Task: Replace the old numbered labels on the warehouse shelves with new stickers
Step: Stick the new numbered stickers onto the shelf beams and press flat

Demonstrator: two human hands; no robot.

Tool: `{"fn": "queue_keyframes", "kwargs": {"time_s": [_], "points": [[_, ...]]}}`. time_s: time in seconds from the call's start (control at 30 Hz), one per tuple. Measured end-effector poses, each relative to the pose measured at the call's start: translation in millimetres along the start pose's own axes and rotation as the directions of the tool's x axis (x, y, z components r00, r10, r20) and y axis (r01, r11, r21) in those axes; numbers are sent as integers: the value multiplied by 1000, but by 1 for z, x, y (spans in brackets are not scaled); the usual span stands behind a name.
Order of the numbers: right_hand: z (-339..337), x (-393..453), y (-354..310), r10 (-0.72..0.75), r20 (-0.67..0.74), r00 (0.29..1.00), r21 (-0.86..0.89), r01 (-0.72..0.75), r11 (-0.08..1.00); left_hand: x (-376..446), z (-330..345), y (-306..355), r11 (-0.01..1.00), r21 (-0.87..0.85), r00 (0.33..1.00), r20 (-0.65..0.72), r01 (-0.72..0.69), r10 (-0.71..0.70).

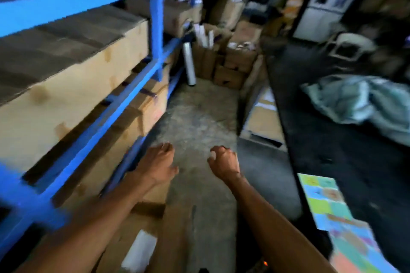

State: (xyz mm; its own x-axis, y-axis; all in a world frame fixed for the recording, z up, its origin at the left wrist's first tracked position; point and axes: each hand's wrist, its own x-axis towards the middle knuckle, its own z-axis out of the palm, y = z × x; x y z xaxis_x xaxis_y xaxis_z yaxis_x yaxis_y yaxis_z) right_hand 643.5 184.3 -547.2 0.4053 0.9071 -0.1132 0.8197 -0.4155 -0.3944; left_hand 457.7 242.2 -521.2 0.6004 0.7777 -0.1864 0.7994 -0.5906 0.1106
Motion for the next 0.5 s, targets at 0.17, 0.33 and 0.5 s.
{"fn": "queue_keyframes", "kwargs": {"time_s": [0.17,0.33,0.5], "points": [[-78,-25,119,258,-212,942,80,-247,966,46,0,127,959,-203,978,30,-195,205],[-111,-70,239,500,-285,818,147,-478,866,82,22,242,906,-359,943,152,-225,295],[-111,-98,317,598,-178,781,157,-577,801,102,56,324,882,-429,930,203,-196,306]]}}
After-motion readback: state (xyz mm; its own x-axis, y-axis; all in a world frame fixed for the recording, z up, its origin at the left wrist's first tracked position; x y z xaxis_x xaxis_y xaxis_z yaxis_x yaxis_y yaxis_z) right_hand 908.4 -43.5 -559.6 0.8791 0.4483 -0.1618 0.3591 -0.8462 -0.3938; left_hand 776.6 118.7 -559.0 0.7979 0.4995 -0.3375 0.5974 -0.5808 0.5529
